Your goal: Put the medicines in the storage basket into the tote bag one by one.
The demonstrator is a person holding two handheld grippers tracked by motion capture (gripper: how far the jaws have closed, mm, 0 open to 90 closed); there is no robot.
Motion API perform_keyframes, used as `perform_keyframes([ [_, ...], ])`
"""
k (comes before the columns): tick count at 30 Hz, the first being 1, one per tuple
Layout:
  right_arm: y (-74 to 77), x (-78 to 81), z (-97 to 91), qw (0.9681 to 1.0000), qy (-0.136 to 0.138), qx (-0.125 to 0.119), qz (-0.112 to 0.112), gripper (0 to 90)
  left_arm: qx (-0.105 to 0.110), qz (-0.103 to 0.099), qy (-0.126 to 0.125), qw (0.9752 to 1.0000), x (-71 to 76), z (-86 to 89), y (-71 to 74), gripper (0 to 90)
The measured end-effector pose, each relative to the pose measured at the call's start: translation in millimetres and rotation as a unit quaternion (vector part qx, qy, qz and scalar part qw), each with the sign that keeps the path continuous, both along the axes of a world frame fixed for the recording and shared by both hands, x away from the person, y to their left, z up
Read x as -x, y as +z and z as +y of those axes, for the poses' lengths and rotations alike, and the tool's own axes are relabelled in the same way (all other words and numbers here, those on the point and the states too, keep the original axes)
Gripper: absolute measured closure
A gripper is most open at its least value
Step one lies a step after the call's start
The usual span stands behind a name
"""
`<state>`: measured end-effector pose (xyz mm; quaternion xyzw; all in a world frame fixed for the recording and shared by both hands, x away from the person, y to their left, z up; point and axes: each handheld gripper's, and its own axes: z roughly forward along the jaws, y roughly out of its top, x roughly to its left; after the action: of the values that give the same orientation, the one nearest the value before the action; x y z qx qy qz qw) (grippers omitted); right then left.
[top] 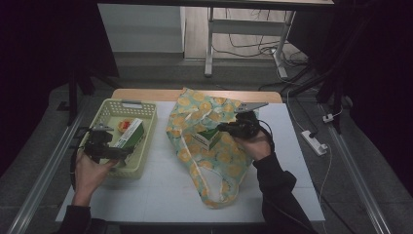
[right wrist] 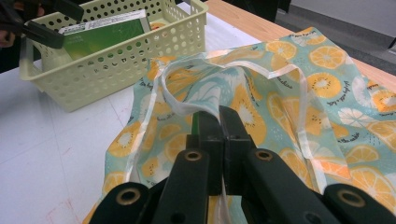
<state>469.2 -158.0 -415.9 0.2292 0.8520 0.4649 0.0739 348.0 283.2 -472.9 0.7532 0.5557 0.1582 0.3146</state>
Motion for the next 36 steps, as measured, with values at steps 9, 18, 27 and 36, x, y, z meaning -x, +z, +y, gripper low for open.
perform_keyframes([
  [9,-0.6,-0.5,0.2,1.0,0.002,0.002,0.002,89.3,-0.034,0.035,0.003,0.9988,-1.4,1.0,-8.0,32.6],
  [18,-1.0,-0.7,0.4,1.0,0.001,0.003,0.001,89.3,-0.021,0.045,0.005,0.9988,-2.9,3.3,-11.1,59.8],
  [27,-0.5,-0.7,-0.1,1.0,0.001,0.002,0.001,89.3,0.016,0.026,0.01,0.9995,1.1,12.1,-3.3,61.7],
  [36,-0.6,-1.0,-0.3,1.0,-0.001,0.001,0.001,89.3,0.036,-0.024,-0.005,0.999,10.5,13.6,17.1,61.8],
])
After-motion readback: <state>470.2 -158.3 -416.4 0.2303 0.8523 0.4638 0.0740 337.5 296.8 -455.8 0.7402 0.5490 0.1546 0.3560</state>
